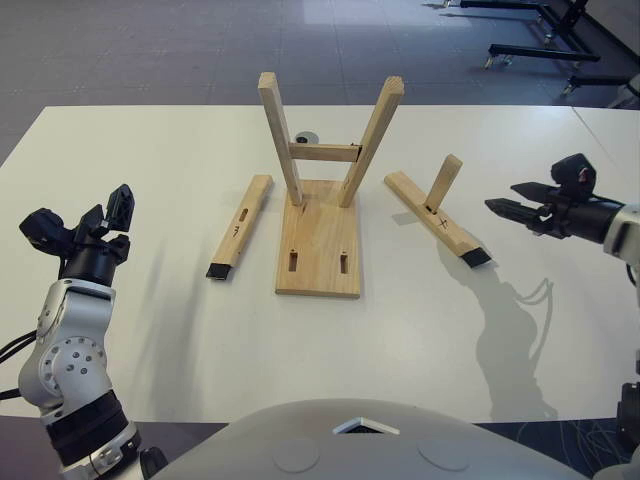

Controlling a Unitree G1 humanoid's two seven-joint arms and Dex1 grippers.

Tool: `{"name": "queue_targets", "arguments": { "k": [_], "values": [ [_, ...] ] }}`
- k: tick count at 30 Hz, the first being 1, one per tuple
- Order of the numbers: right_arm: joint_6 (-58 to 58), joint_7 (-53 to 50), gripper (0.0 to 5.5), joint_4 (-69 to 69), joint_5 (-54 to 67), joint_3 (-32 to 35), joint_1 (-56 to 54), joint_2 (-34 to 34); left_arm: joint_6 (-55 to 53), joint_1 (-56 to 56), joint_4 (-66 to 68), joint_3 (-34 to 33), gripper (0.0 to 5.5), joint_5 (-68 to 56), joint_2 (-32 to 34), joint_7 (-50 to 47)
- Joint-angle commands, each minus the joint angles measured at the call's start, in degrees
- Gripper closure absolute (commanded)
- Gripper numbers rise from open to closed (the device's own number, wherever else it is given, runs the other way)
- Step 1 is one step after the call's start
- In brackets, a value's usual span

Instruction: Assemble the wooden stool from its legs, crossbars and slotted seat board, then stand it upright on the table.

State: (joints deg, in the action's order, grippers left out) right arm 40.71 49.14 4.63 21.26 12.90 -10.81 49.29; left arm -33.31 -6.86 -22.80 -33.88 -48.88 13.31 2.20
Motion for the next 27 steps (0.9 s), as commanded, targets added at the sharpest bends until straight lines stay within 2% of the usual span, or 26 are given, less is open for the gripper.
{"name": "queue_targets", "arguments": {
  "k": [1, 3, 6, 12, 16, 19, 27],
  "values": [
    [0.69, -4.0, 2.17, 0.43, 0.09, -1.09, 2.26, -5.55, -0.01, 1.05, 0.61, 1.57, 1.72, 0.43, 0.57, -0.13],
    [0.91, -4.63, 2.17, 0.68, 0.14, -2.14, 3.24, -7.34, 0.02, 1.45, 0.95, 2.0, 1.72, 0.61, 0.98, 0.02],
    [-2.02, -6.64, 1.77, 3.09, -2.59, -4.93, 4.12, -10.01, 0.16, 1.61, 1.47, 2.42, 1.72, 0.79, 1.22, 0.32],
    [-8.41, -8.74, 0.65, 8.18, -7.53, -9.9, 2.98, -13.38, 0.2, 2.79, 2.55, 3.81, 1.72, 1.33, 1.6, 0.53],
    [-11.52, -9.13, 0.65, 12.31, -9.91, -11.67, 2.59, -13.91, 0.21, 3.1, 3.03, 4.28, 1.72, 1.57, 2.0, 1.05],
    [-11.52, -8.15, 1.02, 14.66, -9.49, -11.53, 2.92, -13.17, 0.39, 3.1, 3.44, 4.4, 1.72, 1.86, 1.92, 1.46],
    [-10.92, -5.48, 2.46, 17.07, -9.68, -12.56, 1.88, -11.78, 1.01, 2.9, 3.27, 5.01, 1.72, 2.53, 0.76, 1.28]
  ]
}}
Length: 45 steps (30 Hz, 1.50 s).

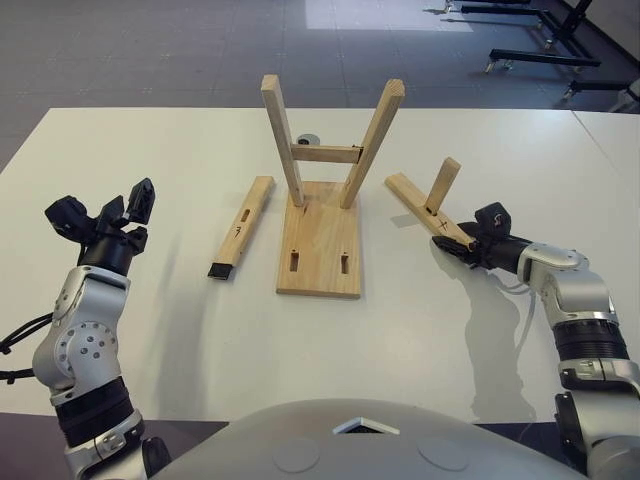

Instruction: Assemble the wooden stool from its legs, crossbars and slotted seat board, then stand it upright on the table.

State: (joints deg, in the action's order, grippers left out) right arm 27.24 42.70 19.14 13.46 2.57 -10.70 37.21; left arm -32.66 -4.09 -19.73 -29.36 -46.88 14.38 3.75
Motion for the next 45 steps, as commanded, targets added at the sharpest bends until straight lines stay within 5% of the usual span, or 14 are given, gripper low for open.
{"name": "queue_targets", "arguments": {
  "k": [1, 6, 14, 16, 20, 27, 35, 45],
  "values": [
    [2.41, 1.16, 2.63, 2.68, -2.01, -2.45, 1.68, 0.43, 0.47, 0.02, 0.24, 0.49, 1.72, 0.54, -0.4, -0.28],
    [1.28, 1.73, 3.42, 2.1, -2.21, -2.95, 1.95, 0.88, 0.6, -0.01, 0.48, 0.42, 1.72, 0.46, -0.41, -0.38],
    [2.23, -0.05, 3.43, 10.12, 5.0, 7.9, -5.07, 0.15, -1.47, 1.92, -0.13, -1.04, 1.72, -3.7, 0.21, -1.11],
    [1.66, -0.39, 3.44, 13.45, 6.37, 10.92, -9.01, 1.49, -3.21, 3.94, -1.23, -3.19, 1.72, -9.4, 0.9, -2.63],
    [2.8, -0.62, 3.44, 11.93, 9.41, 15.76, -23.31, 6.02, -5.8, 14.92, -1.75, -8.77, 1.72, -39.65, 6.82, -16.19],
    [16.33, 3.07, 3.44, -0.15, 16.08, 12.2, -47.6, 7.48, -3.65, 36.86, 0.92, -1.29, 1.72, -65.49, 18.05, -33.08],
    [37.14, 11.81, 3.44, 7.83, 32.73, 12.38, -65.82, -2.53, -17.37, 48.02, 13.45, -1.21, 1.72, -66.09, 22.08, -8.31],
    [48.51, 14.47, 3.44, 4.5, 42.01, 12.51, -63.53, -11.05, -20.33, 54.32, 15.97, 7.24, 1.72, -64.97, 23.08, 3.53]
  ]
}}
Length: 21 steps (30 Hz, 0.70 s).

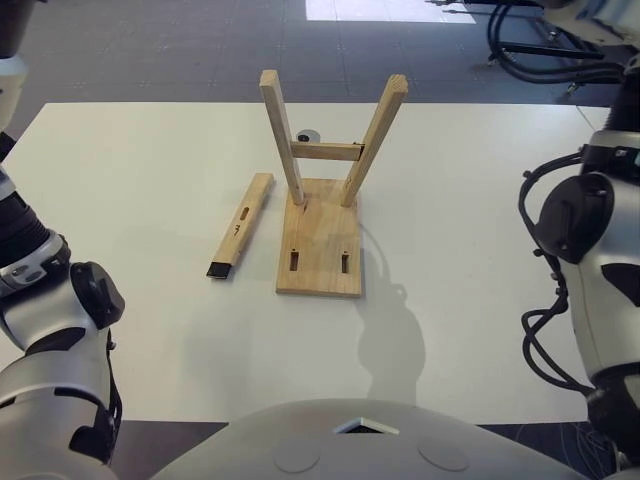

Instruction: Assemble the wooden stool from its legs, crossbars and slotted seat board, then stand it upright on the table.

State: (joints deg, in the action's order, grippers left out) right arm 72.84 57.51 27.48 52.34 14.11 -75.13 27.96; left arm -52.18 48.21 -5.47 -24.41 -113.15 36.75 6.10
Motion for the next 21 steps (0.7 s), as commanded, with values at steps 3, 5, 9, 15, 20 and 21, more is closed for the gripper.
{"name": "queue_targets", "arguments": {
  "k": [3, 5, 9, 15, 20, 21],
  "values": [
    [5.94, -2.31, 3.44, -8.19, 6.63, 2.31, 2.71, -4.09, -0.83, 2.31, 5.2, 3.51, 1.72, 3.22, 0.35, 2.86],
    [6.78, -3.67, 3.44, -11.62, 8.2, 2.42, 4.57, -5.58, -0.73, 2.73, 6.99, 3.53, 1.72, 3.38, 0.41, 3.27],
    [6.44, -6.29, 3.44, -16.38, 9.36, 1.98, 8.17, -7.76, -1.01, 3.61, 7.85, 3.86, 1.72, 3.04, 0.17, 3.6],
    [4.68, -10.06, 3.44, -17.58, 9.51, 2.12, 10.14, -10.03, -0.98, 2.75, 4.28, 4.56, 1.72, 0.29, -1.98, 2.08],
    [4.85, -11.81, 3.44, -18.8, 11.14, 2.4, 10.93, -11.28, 0.49, 3.65, 3.13, 5.58, 1.72, 0.29, -3.59, -0.57],
    [5.02, -12.1, 3.44, -19.4, 11.48, 2.23, 11.31, -11.57, 0.71, 3.99, 3.26, 5.54, 1.72, 0.31, -3.67, -1.03]
  ]
}}
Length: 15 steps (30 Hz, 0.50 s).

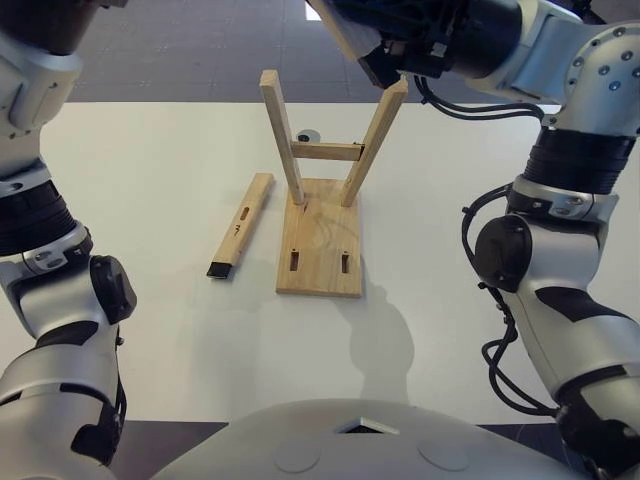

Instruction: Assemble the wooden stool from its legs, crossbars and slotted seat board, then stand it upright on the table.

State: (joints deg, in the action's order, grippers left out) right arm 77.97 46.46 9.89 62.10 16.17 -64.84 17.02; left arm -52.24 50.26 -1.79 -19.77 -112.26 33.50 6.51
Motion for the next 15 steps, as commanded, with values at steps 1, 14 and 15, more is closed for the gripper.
{"name": "queue_targets", "arguments": {
  "k": [1, 14, 15],
  "values": [
    [0.12, -1.29, 3.44, -2.25, 2.12, 0.09, 1.32, -0.82, 1.07, 2.23, -0.35, 0.79, 1.72, -0.54, -0.47, -1.81],
    [-0.01, -4.98, 3.44, -3.93, 5.43, -0.08, 3.4, -1.65, 0.11, 2.86, 3.2, -0.92, 1.72, -0.51, 1.62, -0.85],
    [-0.08, -5.17, 3.44, -3.85, 5.58, -0.13, 3.29, -1.77, -0.06, 2.58, 2.8, -0.63, 1.72, -0.51, 1.44, -0.9]
  ]
}}
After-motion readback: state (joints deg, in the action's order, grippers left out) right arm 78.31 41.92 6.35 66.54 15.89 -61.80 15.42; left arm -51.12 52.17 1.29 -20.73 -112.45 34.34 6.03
